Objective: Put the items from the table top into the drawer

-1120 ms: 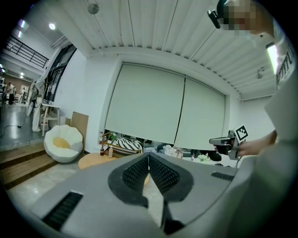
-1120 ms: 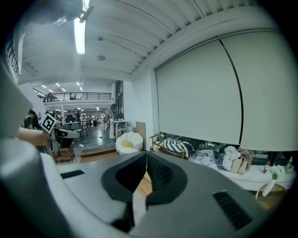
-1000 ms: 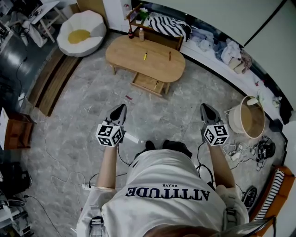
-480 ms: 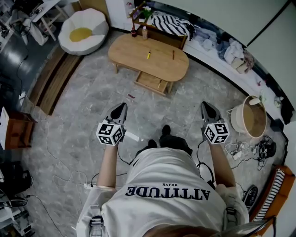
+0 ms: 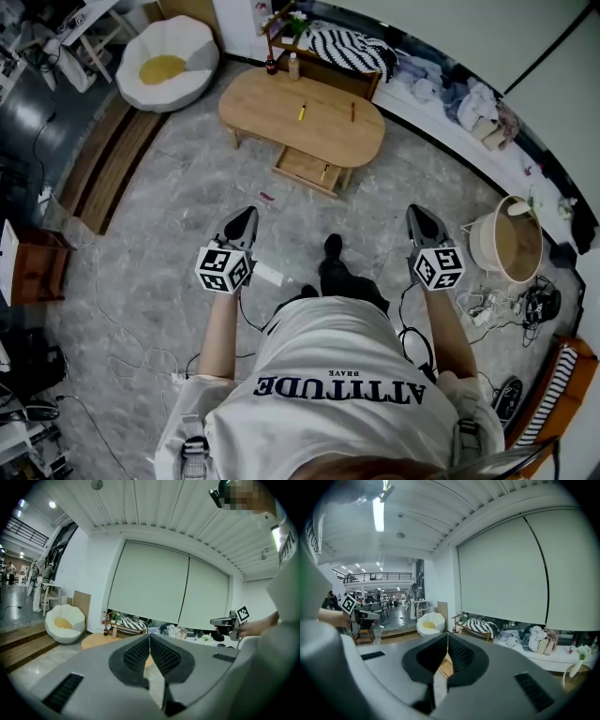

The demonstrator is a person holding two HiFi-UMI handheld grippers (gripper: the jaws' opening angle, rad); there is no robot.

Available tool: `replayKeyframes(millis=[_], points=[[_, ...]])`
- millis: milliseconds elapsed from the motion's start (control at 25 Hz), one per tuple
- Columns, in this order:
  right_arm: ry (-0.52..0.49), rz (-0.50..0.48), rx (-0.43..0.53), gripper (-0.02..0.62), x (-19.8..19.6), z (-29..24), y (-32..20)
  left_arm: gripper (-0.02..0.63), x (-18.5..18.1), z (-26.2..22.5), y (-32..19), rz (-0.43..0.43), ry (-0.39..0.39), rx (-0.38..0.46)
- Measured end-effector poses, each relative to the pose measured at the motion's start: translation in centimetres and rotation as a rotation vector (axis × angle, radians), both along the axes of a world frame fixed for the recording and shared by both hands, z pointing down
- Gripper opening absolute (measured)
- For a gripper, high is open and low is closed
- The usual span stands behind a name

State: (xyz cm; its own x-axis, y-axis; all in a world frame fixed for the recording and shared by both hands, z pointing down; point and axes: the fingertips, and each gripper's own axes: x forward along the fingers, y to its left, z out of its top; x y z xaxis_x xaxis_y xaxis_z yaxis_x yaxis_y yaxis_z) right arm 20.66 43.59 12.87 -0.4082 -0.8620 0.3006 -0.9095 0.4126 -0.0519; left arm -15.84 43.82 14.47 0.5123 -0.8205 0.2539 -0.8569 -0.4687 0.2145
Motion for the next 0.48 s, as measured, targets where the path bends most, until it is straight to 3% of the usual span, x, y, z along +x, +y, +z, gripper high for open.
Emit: replayKeyframes(millis=[480], points=[[-0.006,-0.036,-0.013,0.020,0.3,1.4,-8.5,0.021,0.5,-0.6,-7.5,-0.036,-0.028,0.023]])
